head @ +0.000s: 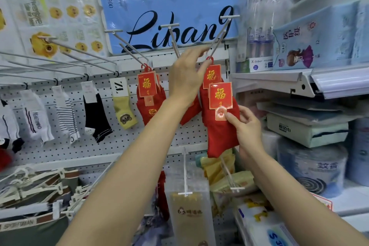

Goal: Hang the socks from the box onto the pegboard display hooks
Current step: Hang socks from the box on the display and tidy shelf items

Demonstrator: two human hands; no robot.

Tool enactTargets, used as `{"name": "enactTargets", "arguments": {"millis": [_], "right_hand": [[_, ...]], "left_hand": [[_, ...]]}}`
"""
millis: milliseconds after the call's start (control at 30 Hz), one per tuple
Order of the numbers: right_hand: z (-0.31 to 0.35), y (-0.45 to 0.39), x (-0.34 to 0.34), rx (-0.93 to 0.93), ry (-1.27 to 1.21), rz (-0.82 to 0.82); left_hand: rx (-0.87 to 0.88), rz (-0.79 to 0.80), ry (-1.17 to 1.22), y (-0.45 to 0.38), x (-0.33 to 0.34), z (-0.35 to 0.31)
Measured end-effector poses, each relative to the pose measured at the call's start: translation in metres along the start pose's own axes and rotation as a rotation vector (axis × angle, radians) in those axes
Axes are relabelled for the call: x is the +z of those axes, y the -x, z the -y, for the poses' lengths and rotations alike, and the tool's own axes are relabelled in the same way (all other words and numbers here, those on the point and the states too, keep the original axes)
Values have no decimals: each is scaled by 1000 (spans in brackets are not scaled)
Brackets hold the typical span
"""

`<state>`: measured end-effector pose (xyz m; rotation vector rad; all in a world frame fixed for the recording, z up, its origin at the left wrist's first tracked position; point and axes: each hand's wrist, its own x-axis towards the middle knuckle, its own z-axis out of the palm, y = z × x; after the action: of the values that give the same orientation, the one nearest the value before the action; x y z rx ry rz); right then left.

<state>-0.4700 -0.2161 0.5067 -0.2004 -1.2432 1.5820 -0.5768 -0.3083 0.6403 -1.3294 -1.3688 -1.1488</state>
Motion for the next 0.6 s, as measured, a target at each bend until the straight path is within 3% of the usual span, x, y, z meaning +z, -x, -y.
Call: {"name": "enactTargets", "arguments": {"millis": [600], "right_hand": [[14,-85,40,-106,-15,-35]], "left_hand": [[193,52,12,-51,14,5]]}}
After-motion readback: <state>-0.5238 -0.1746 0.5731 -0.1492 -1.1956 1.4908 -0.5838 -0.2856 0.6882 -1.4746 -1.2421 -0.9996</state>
